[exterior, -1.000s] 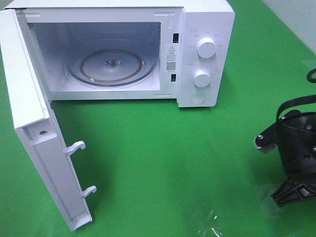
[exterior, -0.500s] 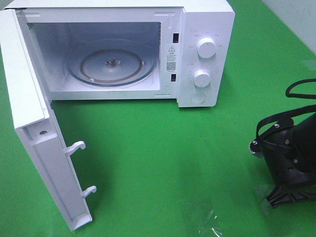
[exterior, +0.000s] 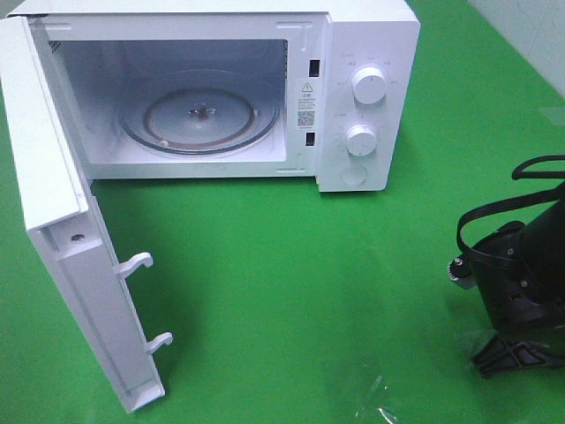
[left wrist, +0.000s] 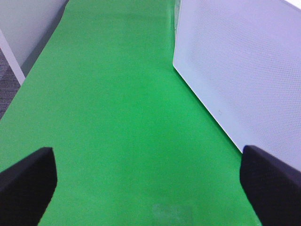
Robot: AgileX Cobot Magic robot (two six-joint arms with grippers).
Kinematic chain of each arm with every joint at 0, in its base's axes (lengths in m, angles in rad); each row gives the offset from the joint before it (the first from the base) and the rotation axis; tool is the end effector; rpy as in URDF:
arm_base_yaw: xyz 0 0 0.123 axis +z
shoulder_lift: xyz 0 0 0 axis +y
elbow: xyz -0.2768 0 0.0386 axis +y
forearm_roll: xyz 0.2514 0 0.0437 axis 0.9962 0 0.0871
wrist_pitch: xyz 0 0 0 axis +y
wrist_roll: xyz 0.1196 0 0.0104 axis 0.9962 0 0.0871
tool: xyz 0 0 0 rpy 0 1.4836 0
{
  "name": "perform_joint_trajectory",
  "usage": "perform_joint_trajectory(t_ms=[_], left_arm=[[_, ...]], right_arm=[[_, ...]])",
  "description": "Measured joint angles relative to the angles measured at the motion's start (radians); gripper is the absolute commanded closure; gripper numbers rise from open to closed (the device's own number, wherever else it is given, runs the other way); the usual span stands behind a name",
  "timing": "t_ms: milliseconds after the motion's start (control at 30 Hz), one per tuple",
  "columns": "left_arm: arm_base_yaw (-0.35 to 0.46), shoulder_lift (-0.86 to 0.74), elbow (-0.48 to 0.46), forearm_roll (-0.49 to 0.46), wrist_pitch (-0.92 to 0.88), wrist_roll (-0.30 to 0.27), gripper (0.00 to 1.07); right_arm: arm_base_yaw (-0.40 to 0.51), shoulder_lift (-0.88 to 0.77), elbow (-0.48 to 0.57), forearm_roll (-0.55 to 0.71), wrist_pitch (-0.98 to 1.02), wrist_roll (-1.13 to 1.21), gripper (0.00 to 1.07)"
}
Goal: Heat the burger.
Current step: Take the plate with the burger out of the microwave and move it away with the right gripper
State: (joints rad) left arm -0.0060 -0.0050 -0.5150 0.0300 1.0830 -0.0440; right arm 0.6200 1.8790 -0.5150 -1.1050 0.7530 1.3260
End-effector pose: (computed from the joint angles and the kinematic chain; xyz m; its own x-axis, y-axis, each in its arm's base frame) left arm 0.0261 0.0030 0.2681 -0.4571 -0.0272 -0.8890 -0.0313 0.9994 -0.0145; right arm 0.2096 0.0595 0.0435 -0.9376 -0.3281 -0.1156 -0.1953 0.7714 -0.6056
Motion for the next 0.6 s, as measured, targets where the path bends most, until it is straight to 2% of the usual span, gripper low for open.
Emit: perform_joint_trajectory(t_ms=[33, 67, 100, 133, 167, 200, 233, 267, 300, 433, 600], left_arm=[[0.000, 0.000, 0.000, 0.000, 0.000, 0.000, 0.09], [0.000, 0.000, 0.000, 0.000, 0.000, 0.000, 0.09], [0.000, 0.000, 0.000, 0.000, 0.000, 0.000, 0.09], [0.000, 0.000, 0.000, 0.000, 0.000, 0.000, 0.09], [0.000, 0.000, 0.000, 0.000, 0.000, 0.000, 0.09], [0.000, 0.000, 0.000, 0.000, 0.000, 0.000, 0.09], [0.000, 0.000, 0.000, 0.000, 0.000, 0.000, 0.09], [0.000, 0.000, 0.000, 0.000, 0.000, 0.000, 0.09], [0.000, 0.000, 0.000, 0.000, 0.000, 0.000, 0.09], [0.000, 0.000, 0.000, 0.000, 0.000, 0.000, 0.09], [0.000, 0.000, 0.000, 0.000, 0.000, 0.000, 0.09]], right_arm=[[0.000, 0.000, 0.000, 0.002, 0.001, 0.007, 0.89], [0.000, 0.000, 0.000, 0.002, 0.001, 0.007, 0.89], [0.000, 0.000, 0.000, 0.004, 0.006, 0.007, 0.83], [0.000, 0.000, 0.000, 0.004, 0.006, 0.007, 0.83], [0.000, 0.000, 0.000, 0.015, 0.015, 0.007, 0.74], [0.000, 0.000, 0.000, 0.015, 0.015, 0.007, 0.74], [0.000, -0.004, 0.000, 0.023, 0.020, 0.007, 0.66], [0.000, -0.004, 0.000, 0.023, 0.020, 0.007, 0.66], [0.000, -0.018, 0.000, 0.031, 0.026, 0.007, 0.59], [0.000, -0.077, 0.001, 0.056, 0.025, 0.007, 0.52], [0.000, -0.197, 0.002, 0.114, 0.025, -0.013, 0.50]])
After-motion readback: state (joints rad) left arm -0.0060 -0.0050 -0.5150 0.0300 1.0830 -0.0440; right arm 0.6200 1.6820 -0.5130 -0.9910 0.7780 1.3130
